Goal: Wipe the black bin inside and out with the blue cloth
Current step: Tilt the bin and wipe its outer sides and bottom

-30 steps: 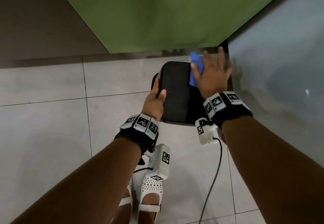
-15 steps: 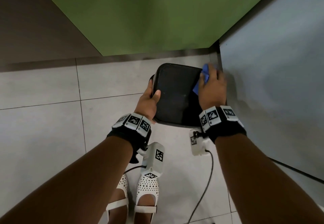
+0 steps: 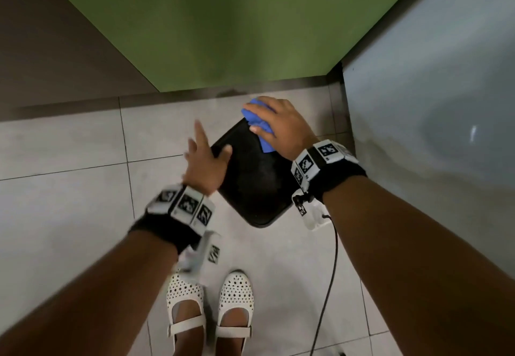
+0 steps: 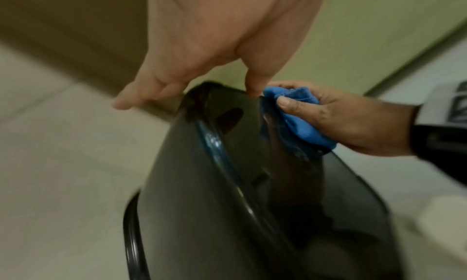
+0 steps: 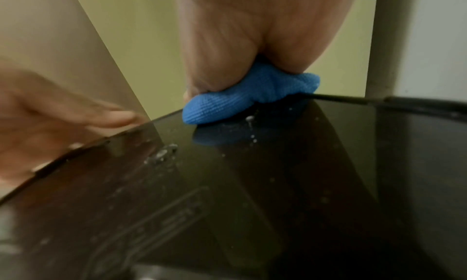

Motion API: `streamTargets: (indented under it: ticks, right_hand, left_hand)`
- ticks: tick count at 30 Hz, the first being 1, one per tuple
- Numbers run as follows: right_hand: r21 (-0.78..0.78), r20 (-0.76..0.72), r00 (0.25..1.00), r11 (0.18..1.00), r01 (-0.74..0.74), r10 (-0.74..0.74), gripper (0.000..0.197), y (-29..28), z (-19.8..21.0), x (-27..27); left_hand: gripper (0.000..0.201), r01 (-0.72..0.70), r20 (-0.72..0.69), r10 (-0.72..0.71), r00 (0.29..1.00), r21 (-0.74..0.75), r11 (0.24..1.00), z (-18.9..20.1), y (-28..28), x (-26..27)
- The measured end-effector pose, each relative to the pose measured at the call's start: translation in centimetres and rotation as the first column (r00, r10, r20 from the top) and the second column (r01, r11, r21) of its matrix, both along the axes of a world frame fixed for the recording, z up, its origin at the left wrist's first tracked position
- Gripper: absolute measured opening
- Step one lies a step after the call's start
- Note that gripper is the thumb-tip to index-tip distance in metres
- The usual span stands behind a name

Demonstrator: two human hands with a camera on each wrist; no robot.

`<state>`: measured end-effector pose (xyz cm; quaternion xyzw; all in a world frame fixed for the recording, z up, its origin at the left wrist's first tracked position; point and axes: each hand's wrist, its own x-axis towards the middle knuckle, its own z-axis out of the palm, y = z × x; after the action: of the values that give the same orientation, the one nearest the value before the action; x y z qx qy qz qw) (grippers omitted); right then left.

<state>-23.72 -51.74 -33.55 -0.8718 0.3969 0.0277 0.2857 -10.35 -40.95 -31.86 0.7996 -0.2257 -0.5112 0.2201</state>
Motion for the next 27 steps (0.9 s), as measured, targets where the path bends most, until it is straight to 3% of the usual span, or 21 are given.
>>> streamTargets:
  ticks: [2, 4, 7, 9, 13, 18, 20, 24, 27]
  right_hand:
    - [-0.028, -0.030, 1.000, 1.000, -0.002, 0.002, 0.046, 0.3, 0.0, 0.6]
    - [-0.070, -0.066, 0.997, 0.997, 0.029, -0.033, 0.047, 0.6, 0.0, 1.0]
    - [-0.120, -0.139, 0.985, 0.989, 0.083, -0.099, 0.050, 1.2, 0.3, 1.2]
    - [-0.110, -0.140, 0.968, 0.974, 0.196, -0.211, 0.052, 1.9, 0.3, 0.8]
    - [-0.032, -0.153, 0.861, 0.874, 0.486, -0.484, 0.054, 4.8, 0.6, -2.7]
    - [-0.012, -0.241, 0.739, 0.763, 0.646, -0.629, 0.054, 7.6, 1.0, -4.8]
    - [-0.056, -0.244, 0.731, 0.762, 0.645, -0.637, 0.052, 7.0, 0.9, -3.1]
    - [-0.074, -0.229, 0.863, 0.892, 0.445, -0.449, 0.056, 4.7, 0.4, 1.6]
    - [-0.091, -0.223, 0.915, 0.941, 0.325, -0.338, 0.056, 3.4, 0.5, 2.1]
  left_hand:
    - [0.061, 0.266, 0.081, -0.268, 0.960, 0.043, 0.963, -0.1, -2.0, 1.4]
    - [0.050, 0.374, 0.011, -0.374, 0.927, 0.021, 0.927, -0.2, -3.2, 1.7]
    - [0.045, 0.364, -0.014, -0.364, 0.931, 0.021, 0.931, -0.5, -3.2, 1.4]
    - [0.044, 0.344, 0.016, -0.345, 0.939, 0.037, 0.938, -0.9, -2.9, 1.3]
    - [0.044, 0.330, 0.022, -0.331, 0.943, 0.040, 0.943, -1.3, -2.9, 1.3]
    - [0.044, 0.341, 0.024, -0.341, 0.940, 0.014, 0.940, -1.6, -2.6, 1.2]
    - [0.044, 0.372, 0.033, -0.371, 0.928, -0.008, 0.928, -1.7, -2.5, 1.1]
    - [0.043, 0.443, 0.119, -0.434, 0.893, -0.064, 0.894, -2.2, -2.1, 0.8]
    - [0.043, 0.446, 0.189, -0.429, 0.884, -0.061, 0.893, -2.5, -1.8, 0.6]
